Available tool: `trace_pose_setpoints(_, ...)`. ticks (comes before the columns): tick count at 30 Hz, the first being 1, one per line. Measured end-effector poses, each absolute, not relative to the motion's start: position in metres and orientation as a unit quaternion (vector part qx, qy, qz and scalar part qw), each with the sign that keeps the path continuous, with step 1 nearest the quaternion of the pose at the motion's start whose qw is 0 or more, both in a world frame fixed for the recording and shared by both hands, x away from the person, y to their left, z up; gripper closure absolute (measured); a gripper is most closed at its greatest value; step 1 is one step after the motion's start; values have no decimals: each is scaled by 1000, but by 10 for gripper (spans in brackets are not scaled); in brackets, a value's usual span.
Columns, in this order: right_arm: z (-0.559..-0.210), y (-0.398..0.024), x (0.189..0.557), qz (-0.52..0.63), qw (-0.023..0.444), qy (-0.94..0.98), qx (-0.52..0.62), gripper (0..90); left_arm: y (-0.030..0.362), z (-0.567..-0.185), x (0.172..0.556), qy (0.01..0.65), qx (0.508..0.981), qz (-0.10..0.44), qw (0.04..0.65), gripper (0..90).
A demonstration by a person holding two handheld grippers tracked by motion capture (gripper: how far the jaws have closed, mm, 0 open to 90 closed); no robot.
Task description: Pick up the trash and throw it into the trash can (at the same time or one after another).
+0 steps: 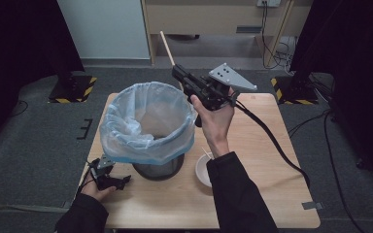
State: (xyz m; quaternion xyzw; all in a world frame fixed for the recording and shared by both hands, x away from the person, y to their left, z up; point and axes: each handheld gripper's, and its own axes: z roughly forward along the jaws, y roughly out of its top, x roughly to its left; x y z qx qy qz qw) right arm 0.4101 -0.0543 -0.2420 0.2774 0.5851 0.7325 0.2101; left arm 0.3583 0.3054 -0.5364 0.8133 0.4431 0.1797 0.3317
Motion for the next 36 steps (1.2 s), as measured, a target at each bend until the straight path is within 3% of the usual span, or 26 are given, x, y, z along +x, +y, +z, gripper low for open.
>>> trace_pose_setpoints(15,-254,-21,422,710,205,613,281,851,305,-536,358,443,813,180,332,0)
trace_pose_setpoints(19,-258,-17,426,704,193,623,281,725,305,-536,358,443,813,180,332,0)
trace_pose_setpoints(25,-250,-26,423,705,191,623,280,649,305,-536,358,443,813,180,332,0)
trace_pose_setpoints(36,-223,-105,407,704,233,598,305,479,305,-536,358,443,813,180,332,0)
